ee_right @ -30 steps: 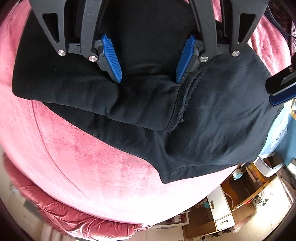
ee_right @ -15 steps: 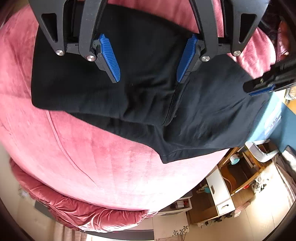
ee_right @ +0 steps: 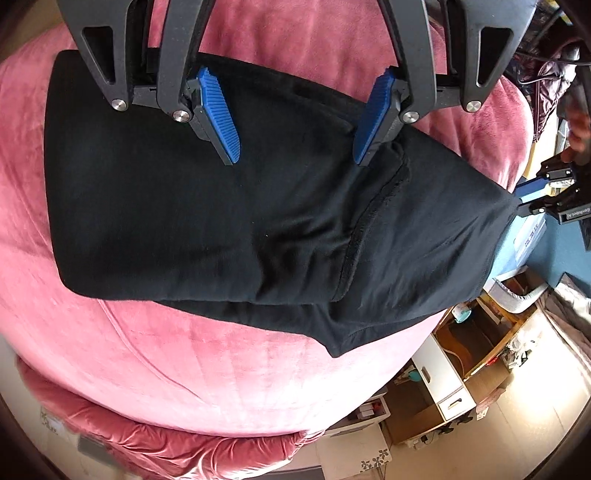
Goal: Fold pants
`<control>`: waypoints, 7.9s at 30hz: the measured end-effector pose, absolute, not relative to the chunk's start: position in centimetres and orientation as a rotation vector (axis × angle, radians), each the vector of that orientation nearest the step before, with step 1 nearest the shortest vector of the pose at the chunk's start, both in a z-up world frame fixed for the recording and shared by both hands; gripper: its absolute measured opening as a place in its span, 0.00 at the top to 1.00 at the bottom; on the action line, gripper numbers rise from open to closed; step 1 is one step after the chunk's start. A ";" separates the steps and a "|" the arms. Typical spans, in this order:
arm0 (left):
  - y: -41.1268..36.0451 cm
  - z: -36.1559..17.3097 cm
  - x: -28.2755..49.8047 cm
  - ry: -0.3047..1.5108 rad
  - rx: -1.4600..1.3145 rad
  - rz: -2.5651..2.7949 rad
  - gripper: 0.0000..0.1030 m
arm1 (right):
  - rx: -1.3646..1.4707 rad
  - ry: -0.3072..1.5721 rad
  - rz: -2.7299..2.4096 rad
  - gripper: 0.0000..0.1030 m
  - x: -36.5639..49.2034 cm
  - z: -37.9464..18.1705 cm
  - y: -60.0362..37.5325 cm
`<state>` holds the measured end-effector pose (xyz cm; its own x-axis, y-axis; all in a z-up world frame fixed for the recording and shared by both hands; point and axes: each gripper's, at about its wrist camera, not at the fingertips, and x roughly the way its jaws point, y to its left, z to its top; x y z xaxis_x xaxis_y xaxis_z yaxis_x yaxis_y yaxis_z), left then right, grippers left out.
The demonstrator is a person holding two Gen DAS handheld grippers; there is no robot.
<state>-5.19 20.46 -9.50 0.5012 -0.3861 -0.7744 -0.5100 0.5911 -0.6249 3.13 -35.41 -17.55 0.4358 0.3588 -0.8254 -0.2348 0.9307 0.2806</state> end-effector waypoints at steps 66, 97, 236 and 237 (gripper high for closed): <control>-0.4 -3.9 -1.4 1.025 -0.213 -0.639 0.88 | 0.681 1.077 0.813 0.26 8.8 -15.8 -33.2; -5.4 -2.2 -4.7 0.949 0.157 -0.566 0.87 | 0.422 1.180 0.853 0.84 12.5 -16.5 -26.7; -6.4 -3.9 0.6 1.059 -0.104 -0.537 0.69 | 0.355 1.183 0.235 0.95 -3.1 -19.1 -53.1; -6.4 -4.0 0.5 1.063 -0.096 -0.537 0.69 | 0.357 1.199 0.222 0.95 -3.0 -20.0 -53.1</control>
